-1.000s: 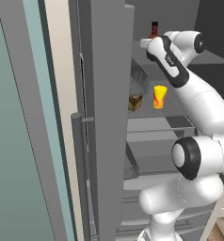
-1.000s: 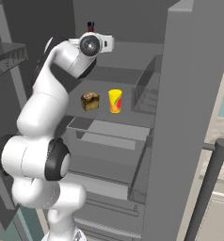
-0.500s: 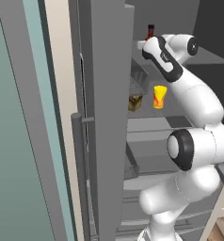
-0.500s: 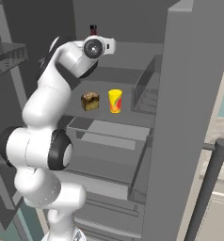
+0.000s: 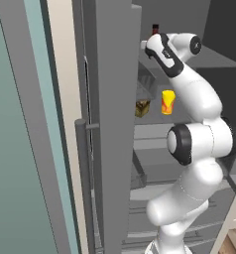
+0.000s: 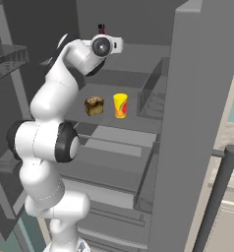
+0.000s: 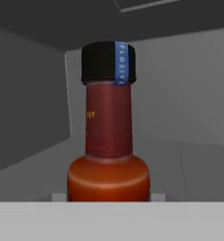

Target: Place the ketchup and condiment bottle from the counter to the top shelf of the fridge. If the existing items in the fridge are on the top shelf, move them to other shelves.

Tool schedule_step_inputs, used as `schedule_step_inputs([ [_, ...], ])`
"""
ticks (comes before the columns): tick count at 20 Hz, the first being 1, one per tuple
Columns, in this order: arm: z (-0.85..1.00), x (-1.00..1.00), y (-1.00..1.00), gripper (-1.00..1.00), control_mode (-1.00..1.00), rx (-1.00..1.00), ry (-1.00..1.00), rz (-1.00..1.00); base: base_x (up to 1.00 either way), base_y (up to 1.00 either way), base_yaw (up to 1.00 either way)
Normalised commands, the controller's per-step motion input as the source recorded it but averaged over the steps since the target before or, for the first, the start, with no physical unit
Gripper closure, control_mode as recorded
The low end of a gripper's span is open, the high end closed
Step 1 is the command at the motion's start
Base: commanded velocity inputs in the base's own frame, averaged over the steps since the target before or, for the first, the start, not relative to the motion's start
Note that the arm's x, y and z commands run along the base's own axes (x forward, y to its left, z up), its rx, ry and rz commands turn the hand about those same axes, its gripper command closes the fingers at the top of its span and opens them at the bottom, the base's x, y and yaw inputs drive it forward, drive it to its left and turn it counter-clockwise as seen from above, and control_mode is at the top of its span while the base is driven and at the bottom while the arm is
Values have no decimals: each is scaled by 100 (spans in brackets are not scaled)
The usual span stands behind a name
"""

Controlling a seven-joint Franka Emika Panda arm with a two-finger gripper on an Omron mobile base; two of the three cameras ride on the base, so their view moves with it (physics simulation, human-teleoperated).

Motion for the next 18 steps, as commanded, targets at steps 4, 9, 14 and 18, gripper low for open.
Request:
schedule_step_inputs([
  [4, 3, 0, 0, -100, -100, 0, 0, 0, 0, 0, 0],
  [9, 9, -12, -2, -100, -100, 0, 0, 0, 0, 0, 0],
  [14, 6, -51, -4, -100, -100, 0, -2, 0, 0, 0, 0],
  [18, 3, -90, -6, -100, -100, 0, -2, 0, 0, 0, 0],
])
